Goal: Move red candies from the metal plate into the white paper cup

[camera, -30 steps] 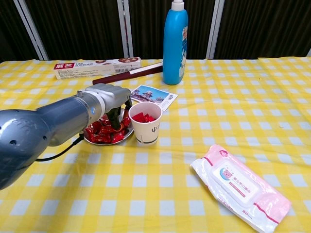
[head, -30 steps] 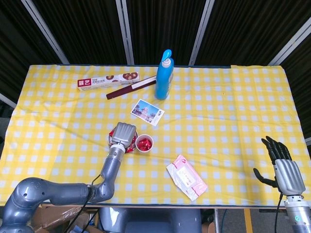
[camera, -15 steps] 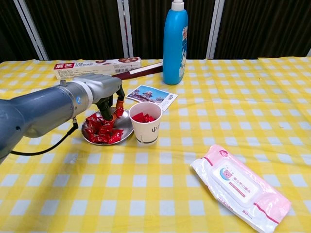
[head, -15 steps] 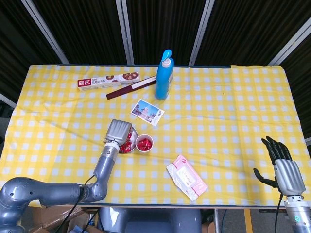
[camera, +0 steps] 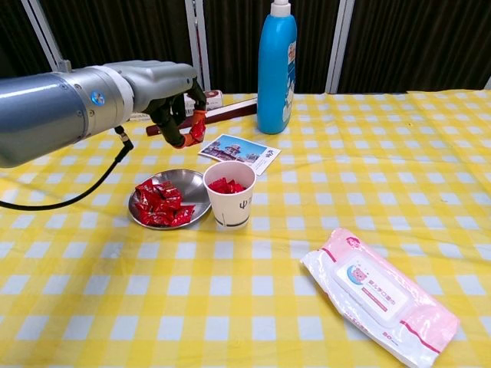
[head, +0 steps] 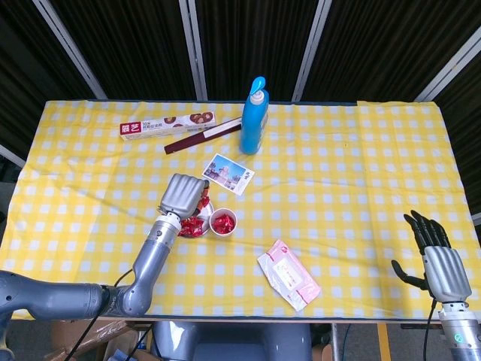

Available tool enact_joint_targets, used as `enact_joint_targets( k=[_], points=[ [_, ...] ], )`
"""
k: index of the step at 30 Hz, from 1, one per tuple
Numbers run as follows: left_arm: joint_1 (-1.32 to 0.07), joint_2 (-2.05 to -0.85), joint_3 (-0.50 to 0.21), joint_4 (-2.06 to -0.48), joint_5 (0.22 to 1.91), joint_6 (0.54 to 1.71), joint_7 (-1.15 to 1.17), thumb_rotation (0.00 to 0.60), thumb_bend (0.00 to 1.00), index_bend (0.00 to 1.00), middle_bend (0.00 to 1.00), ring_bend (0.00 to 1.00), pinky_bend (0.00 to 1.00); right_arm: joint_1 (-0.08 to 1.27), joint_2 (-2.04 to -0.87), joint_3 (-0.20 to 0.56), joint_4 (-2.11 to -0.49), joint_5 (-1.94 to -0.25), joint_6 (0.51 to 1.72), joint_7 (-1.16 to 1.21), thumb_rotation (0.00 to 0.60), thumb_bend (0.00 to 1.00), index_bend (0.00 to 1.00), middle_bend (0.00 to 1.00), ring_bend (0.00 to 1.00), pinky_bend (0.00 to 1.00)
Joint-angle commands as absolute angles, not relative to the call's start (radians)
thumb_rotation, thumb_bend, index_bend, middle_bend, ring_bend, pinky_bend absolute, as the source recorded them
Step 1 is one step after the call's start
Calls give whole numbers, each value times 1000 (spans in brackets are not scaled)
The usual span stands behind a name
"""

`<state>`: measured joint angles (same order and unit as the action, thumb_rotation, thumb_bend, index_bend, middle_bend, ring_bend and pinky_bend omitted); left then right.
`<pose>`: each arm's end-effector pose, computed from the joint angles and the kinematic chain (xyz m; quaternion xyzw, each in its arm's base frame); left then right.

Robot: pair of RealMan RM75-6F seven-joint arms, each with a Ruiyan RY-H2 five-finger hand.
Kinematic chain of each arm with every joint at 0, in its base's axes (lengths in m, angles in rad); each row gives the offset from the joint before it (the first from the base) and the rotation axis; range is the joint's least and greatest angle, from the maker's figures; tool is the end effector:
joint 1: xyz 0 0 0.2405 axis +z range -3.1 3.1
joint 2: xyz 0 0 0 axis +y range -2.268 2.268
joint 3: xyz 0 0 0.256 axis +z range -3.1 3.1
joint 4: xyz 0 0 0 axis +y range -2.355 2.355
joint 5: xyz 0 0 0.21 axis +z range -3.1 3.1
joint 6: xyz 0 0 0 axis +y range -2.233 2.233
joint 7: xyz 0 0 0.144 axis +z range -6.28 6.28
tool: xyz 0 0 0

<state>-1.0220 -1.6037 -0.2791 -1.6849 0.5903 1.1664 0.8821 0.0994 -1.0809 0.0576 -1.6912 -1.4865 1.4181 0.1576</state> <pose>-0.0447 0.3555 -0.0168 -0.7469 -0.3361 -0.3237 0.4736 -0.2999 -0.1856 0.1566 0.5640 -0.4611 0.4300 0.5332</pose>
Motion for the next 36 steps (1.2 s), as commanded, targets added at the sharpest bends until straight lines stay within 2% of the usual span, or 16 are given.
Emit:
enact_joint_targets(
  k=[1, 11, 14, 20, 29, 36],
  points=[
    [-1042, -1602, -272, -1718, 597, 1157, 901, 600, 448, 572, 883, 961, 966, 99, -1081, 59, -1691, -1485, 1418, 157, 600, 388, 0, 0, 0, 0],
    [-1091, -1679, -239, -1712, 566, 1150, 947, 600, 438, 560, 876, 959, 966, 97, -1078, 59, -1691, -1487, 1424, 163, 600, 388, 0, 0, 0, 0],
    [-1101, -1688, -229, -1704, 554, 1150, 965, 600, 405, 542, 866, 956, 966, 97, -1077, 59, -1691, -1491, 1425, 167, 600, 388, 0, 0, 0, 0],
    [-1107, -1688, -232, -1699, 539, 1168, 969, 600, 305, 440, 854, 954, 965, 97, -1076, 57, -1691, -1496, 1427, 171, 600, 388, 0, 0, 0, 0],
    [-1078, -1634, -253, -1743, 566, 1202, 912, 600, 267, 372, 850, 951, 965, 94, -1077, 56, -1691, -1499, 1432, 170, 600, 388, 0, 0, 0, 0],
    [-1023, -1519, -186, -1751, 545, 1202, 921, 600, 250, 388, 852, 951, 965, 94, -1083, 56, -1686, -1506, 1437, 167, 600, 388, 0, 0, 0, 0]
  ],
)
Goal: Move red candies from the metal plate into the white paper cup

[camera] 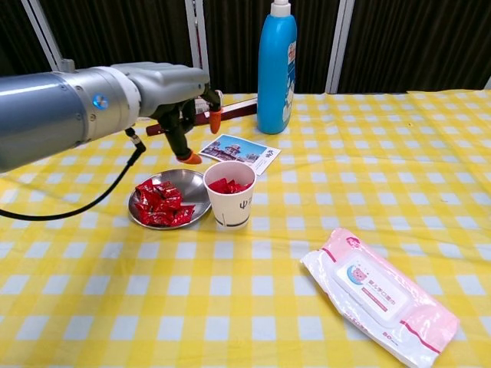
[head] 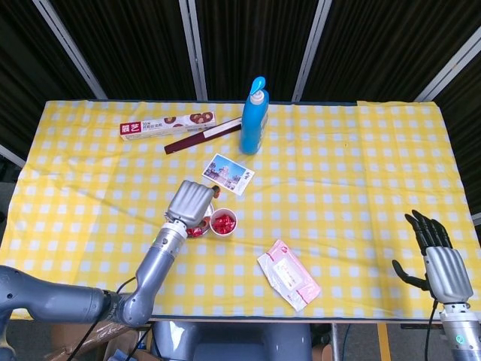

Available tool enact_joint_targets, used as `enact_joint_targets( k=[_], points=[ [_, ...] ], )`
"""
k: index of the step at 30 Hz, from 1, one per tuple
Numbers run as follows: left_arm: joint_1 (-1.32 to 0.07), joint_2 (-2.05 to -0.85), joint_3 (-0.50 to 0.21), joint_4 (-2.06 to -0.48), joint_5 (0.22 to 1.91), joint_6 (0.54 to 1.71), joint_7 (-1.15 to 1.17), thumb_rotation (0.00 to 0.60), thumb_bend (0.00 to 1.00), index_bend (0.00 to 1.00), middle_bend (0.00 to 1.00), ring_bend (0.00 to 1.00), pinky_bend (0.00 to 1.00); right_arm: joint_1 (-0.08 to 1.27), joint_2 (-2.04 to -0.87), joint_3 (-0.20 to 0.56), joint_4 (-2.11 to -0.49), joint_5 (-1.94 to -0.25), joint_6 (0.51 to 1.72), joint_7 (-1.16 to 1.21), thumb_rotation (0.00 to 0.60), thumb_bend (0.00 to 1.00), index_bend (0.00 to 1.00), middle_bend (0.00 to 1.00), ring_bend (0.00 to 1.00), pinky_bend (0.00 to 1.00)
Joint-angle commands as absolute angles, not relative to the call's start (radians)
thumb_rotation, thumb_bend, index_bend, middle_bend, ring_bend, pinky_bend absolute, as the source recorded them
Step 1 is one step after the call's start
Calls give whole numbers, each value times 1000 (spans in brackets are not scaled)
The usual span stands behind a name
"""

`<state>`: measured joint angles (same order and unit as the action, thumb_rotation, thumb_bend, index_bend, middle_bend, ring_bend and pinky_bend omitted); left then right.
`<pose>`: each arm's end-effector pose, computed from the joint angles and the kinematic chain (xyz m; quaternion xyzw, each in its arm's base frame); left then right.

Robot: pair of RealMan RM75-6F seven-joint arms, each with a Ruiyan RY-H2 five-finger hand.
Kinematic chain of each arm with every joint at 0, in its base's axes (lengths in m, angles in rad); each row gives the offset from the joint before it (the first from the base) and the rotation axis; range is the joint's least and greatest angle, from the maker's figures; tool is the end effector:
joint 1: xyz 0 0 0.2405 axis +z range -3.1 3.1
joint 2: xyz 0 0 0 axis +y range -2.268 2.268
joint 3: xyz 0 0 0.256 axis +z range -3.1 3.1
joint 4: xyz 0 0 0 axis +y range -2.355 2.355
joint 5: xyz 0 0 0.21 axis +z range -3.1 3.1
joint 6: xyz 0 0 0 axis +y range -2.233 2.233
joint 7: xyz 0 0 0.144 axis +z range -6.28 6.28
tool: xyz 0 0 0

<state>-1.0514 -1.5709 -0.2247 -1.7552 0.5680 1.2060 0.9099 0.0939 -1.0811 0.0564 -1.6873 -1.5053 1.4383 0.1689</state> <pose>-0.0436 0.3431 -0.0142 -0.7644 -0.3180 -0.3062 0.4699 -0.2982 -0.1839 0.1585 0.5637 -0.4552 0.4391 0.5312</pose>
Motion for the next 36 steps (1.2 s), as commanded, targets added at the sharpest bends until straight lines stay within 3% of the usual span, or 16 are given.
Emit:
enact_joint_targets(
  k=[1, 13, 24, 29, 36],
  points=[
    [-1019, -1508, -180, -1752, 535, 1194, 922, 600, 246, 394, 853, 951, 965, 95, -1083, 56, -1687, -1505, 1437, 167, 600, 388, 0, 0, 0, 0],
    [-1032, -1502, -109, -1692, 391, 1123, 1003, 600, 209, 381, 854, 952, 965, 95, -1084, 56, -1688, -1499, 1433, 161, 600, 387, 0, 0, 0, 0],
    [-1030, -1565, -106, -1615, 403, 1116, 974, 600, 206, 303, 857, 952, 965, 96, -1083, 55, -1689, -1500, 1430, 162, 600, 387, 0, 0, 0, 0],
    [-1037, -1595, -105, -1592, 419, 1123, 979, 600, 149, 243, 871, 957, 965, 95, -1082, 56, -1690, -1498, 1431, 164, 600, 387, 0, 0, 0, 0],
    [-1041, -1634, -103, -1550, 442, 1136, 989, 600, 149, 227, 874, 958, 965, 95, -1082, 56, -1690, -1500, 1432, 168, 600, 387, 0, 0, 0, 0]
  ],
)
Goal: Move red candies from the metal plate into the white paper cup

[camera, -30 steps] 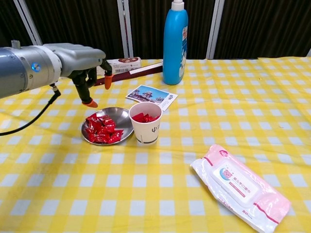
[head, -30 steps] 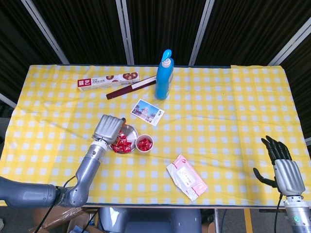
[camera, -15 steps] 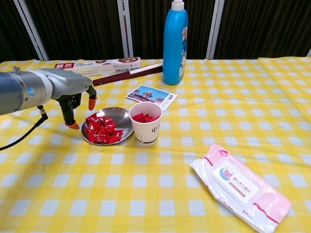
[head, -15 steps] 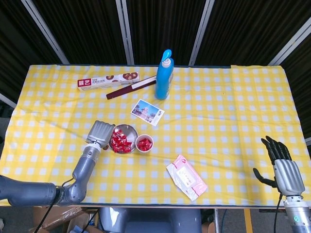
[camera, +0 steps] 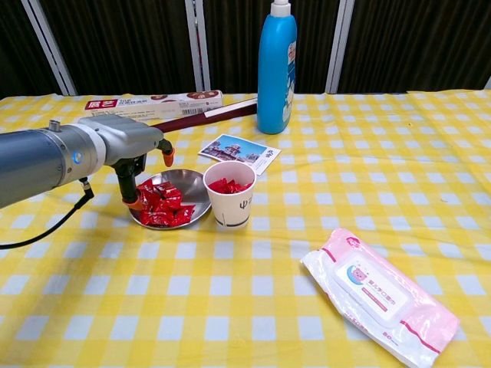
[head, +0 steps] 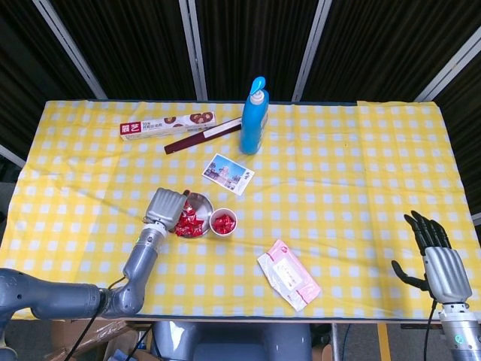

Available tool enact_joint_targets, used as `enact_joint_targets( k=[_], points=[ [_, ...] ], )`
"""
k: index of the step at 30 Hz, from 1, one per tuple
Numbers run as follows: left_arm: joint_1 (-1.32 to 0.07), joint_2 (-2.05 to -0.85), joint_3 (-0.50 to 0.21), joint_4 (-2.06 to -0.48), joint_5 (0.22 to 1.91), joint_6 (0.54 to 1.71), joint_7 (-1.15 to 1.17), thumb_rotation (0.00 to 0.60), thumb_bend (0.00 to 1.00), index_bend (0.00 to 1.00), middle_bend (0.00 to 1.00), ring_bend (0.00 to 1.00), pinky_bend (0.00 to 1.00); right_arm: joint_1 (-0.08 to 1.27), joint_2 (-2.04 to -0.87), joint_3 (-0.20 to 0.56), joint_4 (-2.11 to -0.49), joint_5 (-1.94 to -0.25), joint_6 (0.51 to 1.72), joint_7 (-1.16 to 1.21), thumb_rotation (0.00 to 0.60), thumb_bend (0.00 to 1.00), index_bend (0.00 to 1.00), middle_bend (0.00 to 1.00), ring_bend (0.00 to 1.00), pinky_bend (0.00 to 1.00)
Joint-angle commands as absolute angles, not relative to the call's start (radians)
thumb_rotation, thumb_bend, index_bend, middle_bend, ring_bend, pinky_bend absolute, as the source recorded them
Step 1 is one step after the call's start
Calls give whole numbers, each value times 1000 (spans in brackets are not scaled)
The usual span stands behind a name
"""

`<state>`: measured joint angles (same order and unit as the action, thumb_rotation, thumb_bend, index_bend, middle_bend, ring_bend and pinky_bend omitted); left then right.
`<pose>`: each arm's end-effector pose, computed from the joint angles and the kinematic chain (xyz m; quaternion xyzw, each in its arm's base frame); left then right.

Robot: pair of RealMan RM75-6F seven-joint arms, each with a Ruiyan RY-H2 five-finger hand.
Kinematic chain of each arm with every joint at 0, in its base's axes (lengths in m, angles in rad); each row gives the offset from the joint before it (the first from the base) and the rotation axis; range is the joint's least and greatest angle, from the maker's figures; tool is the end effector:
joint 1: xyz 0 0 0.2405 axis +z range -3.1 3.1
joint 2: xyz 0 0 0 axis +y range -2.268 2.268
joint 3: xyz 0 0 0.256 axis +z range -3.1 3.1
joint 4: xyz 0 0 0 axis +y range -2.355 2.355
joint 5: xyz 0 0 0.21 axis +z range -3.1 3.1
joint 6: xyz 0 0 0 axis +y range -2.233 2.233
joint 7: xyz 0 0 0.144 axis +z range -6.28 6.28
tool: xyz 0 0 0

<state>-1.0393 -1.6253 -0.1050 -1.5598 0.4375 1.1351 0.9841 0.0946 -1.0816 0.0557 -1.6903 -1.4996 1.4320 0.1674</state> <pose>-0.1119 0.3546 -0.0418 -0.7816 -0.3107 -0.1769 0.5111 -0.2986 -0.1838 0.1574 0.5629 -0.4589 0.4368 0.5308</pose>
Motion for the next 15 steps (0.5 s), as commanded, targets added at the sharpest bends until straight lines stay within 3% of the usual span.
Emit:
enact_joint_targets(
  k=[1, 9, 15],
  points=[
    [-1043, -1640, -105, -1541, 443, 1135, 991, 600, 149, 226, 874, 958, 965, 94, -1081, 56, -1690, -1500, 1433, 168, 600, 387, 0, 0, 0, 0],
    [-1052, -1685, -113, -1483, 437, 1115, 1005, 600, 148, 214, 873, 958, 965, 96, -1081, 56, -1691, -1499, 1430, 174, 600, 388, 0, 0, 0, 0],
    [-1051, -1678, -164, -1520, 437, 1112, 964, 600, 149, 214, 873, 959, 965, 95, -1080, 59, -1690, -1496, 1431, 178, 600, 388, 0, 0, 0, 0]
  ],
)
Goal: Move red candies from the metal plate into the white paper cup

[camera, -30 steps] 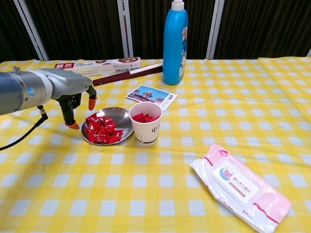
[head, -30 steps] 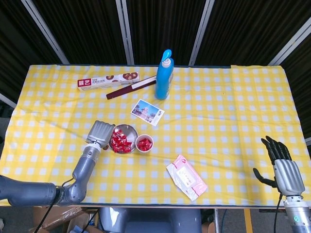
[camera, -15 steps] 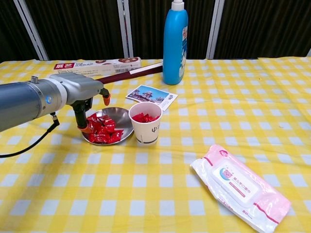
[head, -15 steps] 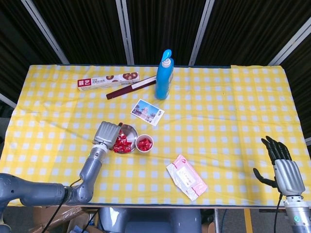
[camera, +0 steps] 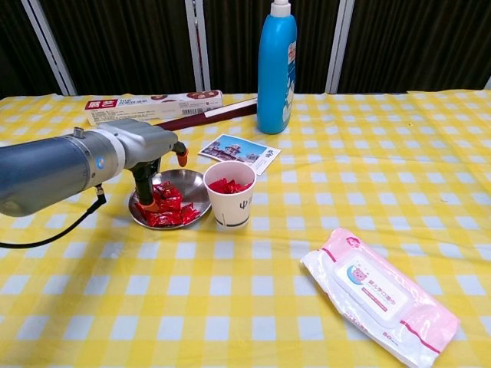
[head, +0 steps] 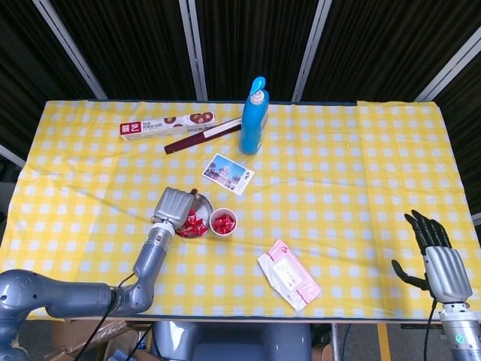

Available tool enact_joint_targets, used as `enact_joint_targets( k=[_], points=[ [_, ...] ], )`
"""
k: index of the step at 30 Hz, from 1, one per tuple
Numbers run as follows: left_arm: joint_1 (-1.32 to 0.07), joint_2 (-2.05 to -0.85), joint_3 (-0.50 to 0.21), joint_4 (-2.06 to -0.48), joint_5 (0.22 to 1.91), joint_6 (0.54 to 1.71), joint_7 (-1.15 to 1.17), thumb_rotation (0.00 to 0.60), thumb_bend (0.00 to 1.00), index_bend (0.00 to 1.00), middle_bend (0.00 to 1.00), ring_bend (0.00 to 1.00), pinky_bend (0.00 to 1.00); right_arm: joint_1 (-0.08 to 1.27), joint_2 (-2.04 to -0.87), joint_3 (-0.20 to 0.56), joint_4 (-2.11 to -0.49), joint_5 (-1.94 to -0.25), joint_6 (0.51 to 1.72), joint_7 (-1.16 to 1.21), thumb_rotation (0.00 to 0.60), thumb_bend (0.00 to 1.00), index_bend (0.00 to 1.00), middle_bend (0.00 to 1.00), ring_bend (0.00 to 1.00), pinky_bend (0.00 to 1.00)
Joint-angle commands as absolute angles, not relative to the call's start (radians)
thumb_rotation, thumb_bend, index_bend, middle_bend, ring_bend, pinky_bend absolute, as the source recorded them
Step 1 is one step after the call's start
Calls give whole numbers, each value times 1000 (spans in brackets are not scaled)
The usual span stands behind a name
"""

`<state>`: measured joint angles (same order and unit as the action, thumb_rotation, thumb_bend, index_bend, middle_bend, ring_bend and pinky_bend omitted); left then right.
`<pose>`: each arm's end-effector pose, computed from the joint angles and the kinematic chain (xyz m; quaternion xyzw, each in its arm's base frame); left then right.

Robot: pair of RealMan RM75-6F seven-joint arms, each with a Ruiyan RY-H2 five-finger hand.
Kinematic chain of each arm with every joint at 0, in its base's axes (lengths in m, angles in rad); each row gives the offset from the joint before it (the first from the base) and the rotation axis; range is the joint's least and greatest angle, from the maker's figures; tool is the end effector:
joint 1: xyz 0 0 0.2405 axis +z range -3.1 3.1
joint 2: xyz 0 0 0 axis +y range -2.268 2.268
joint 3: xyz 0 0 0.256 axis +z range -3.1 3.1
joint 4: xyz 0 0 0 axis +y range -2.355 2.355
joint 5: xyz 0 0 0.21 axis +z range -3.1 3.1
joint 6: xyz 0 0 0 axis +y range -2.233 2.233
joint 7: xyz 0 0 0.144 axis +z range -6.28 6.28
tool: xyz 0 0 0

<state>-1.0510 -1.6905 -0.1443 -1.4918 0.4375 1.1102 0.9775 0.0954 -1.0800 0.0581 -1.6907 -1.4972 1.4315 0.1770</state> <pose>-0.0994 0.3591 -0.0581 -0.7787 -0.3211 -0.1923 0.5035 -0.2986 -0.1846 0.1582 0.5601 -0.4609 0.4396 0.5297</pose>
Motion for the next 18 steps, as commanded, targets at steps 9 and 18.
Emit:
enact_joint_targets(
  k=[9, 18],
  points=[
    [-1038, -1619, -154, -1629, 444, 1138, 970, 600, 149, 215, 873, 958, 965, 95, -1082, 56, -1692, -1499, 1431, 171, 600, 388, 0, 0, 0, 0],
    [-1033, -1673, -124, -1581, 436, 1144, 982, 600, 149, 216, 873, 959, 965, 94, -1082, 57, -1692, -1496, 1433, 170, 600, 387, 0, 0, 0, 0]
  ],
)
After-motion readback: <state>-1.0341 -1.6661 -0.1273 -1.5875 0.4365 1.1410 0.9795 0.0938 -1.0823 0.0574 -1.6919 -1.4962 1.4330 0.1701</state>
